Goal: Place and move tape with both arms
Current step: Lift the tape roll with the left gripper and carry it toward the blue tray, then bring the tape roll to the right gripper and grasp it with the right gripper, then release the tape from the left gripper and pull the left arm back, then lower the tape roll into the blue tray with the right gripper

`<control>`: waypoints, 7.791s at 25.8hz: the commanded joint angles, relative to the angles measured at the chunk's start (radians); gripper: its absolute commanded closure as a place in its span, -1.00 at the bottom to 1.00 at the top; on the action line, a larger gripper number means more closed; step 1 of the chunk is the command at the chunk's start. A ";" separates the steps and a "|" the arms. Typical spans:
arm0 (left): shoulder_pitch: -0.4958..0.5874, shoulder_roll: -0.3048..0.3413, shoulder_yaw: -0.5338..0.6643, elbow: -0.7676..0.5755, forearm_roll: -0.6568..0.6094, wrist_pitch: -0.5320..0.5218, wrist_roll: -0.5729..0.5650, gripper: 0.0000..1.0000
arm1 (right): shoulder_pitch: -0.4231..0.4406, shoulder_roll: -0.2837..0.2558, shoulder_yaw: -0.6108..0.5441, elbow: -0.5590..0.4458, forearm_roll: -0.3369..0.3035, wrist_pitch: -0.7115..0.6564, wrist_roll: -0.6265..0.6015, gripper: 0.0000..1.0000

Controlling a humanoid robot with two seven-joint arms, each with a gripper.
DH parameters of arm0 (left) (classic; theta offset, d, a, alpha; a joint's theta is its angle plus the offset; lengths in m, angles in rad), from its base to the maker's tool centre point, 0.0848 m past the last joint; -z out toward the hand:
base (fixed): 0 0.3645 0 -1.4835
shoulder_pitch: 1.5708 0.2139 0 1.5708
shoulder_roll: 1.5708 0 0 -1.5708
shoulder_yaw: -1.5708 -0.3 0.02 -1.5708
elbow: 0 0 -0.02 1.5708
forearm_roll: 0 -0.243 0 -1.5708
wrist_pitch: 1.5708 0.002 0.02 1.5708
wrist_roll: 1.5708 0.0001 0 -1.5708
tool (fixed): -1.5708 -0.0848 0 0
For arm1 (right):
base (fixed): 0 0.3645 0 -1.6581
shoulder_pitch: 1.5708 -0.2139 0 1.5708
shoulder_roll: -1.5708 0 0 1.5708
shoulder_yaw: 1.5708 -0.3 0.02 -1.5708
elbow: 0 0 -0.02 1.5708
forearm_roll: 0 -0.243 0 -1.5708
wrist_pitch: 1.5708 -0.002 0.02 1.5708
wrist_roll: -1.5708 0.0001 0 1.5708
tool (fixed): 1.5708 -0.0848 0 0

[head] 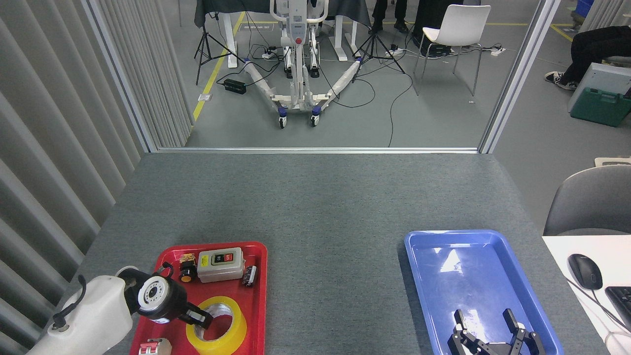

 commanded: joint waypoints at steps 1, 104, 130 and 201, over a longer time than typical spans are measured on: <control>-0.018 0.002 0.012 -0.003 0.072 -0.075 0.008 1.00 | -0.003 -0.001 -0.002 0.004 -0.001 -0.002 0.000 -1.00; -0.007 -0.492 -0.036 0.095 0.339 -0.583 0.296 1.00 | 0.031 0.009 0.127 -0.134 0.060 -0.775 -0.067 0.66; -0.004 -0.388 0.325 0.104 0.340 -0.583 0.323 -0.98 | 0.030 0.025 0.078 -0.133 0.059 -0.775 -0.069 1.00; 0.696 -0.290 0.596 -0.459 -0.562 0.248 1.208 -0.99 | -0.668 -0.255 0.351 0.410 -0.533 0.231 1.005 0.95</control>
